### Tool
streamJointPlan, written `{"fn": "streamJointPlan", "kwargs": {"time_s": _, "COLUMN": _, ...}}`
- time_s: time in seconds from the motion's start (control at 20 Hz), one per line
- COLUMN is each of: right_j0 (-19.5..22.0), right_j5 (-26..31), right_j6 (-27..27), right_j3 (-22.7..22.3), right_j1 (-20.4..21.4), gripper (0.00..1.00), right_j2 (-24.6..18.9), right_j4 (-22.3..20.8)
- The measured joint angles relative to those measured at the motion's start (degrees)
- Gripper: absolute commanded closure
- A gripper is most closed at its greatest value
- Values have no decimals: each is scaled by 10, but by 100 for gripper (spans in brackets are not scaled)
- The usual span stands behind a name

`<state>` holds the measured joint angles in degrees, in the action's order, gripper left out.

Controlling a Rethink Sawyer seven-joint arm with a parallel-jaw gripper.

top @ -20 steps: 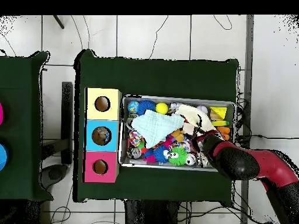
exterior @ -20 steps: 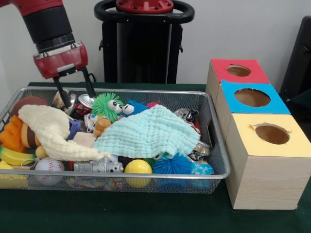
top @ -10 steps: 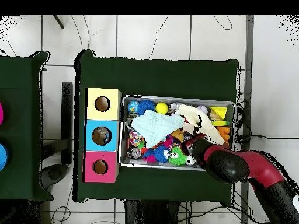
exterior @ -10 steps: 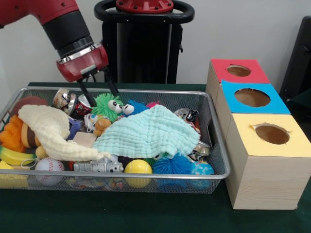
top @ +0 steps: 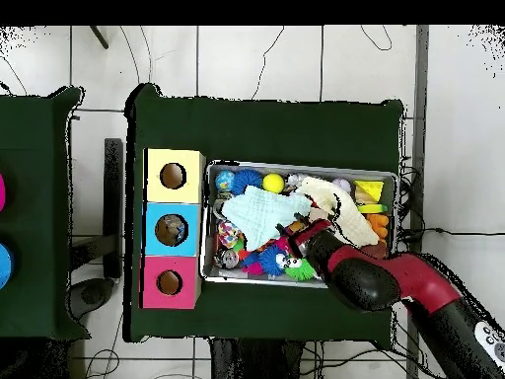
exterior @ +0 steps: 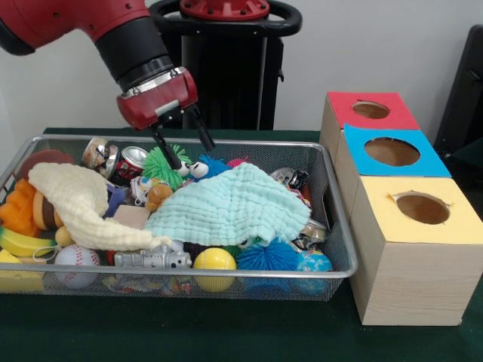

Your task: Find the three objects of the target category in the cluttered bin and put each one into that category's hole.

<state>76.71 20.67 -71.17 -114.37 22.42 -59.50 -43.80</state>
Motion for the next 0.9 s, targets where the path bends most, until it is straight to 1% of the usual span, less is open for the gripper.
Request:
{"fn": "streamJointPlan", "kwargs": {"time_s": 0.05, "right_j0": -2, "right_j5": -20, "right_j6": 0, "right_j3": -3, "right_j1": -3, "gripper": 0, "right_j2": -2, "right_j4": -4}}
{"fn": "streamJointPlan", "kwargs": {"time_s": 0.3, "right_j0": -6, "right_j5": -68, "right_j6": 0, "right_j3": -10, "right_j1": -10, "gripper": 0, "right_j2": -7, "right_j4": -13}}
{"fn": "streamJointPlan", "kwargs": {"time_s": 0.45, "right_j0": -15, "right_j5": -106, "right_j6": 0, "right_j3": -10, "right_j1": -10, "gripper": 0, "right_j2": -4, "right_j4": -27}}
{"fn": "streamJointPlan", "kwargs": {"time_s": 0.6, "right_j0": -26, "right_j5": -122, "right_j6": 0, "right_j3": -10, "right_j1": -5, "gripper": 0, "right_j2": 5, "right_j4": -32}}
{"fn": "streamJointPlan", "kwargs": {"time_s": 0.65, "right_j0": -34, "right_j5": -129, "right_j6": 0, "right_j3": -10, "right_j1": -1, "gripper": 0, "right_j2": 13, "right_j4": -35}}
{"fn": "streamJointPlan", "kwargs": {"time_s": 0.7, "right_j0": -60, "right_j5": -137, "right_j6": 0, "right_j3": -7, "right_j1": 10, "gripper": 0, "right_j2": 36, "right_j4": -41}}
{"fn": "streamJointPlan", "kwargs": {"time_s": 0.75, "right_j0": -78, "right_j5": -137, "right_j6": 0, "right_j3": -5, "right_j1": 17, "gripper": 0, "right_j2": 50, "right_j4": -45}}
{"fn": "streamJointPlan", "kwargs": {"time_s": 0.8, "right_j0": -81, "right_j5": -137, "right_j6": 0, "right_j3": -4, "right_j1": 19, "gripper": 0, "right_j2": 54, "right_j4": -45}}
{"fn": "streamJointPlan", "kwargs": {"time_s": 0.85, "right_j0": -123, "right_j5": -136, "right_j6": 0, "right_j3": 1, "right_j1": 34, "gripper": 0, "right_j2": 86, "right_j4": -51}}
{"fn": "streamJointPlan", "kwargs": {"time_s": 0.9, "right_j0": -134, "right_j5": -135, "right_j6": 0, "right_j3": 3, "right_j1": 38, "gripper": 0, "right_j2": 95, "right_j4": -53}}
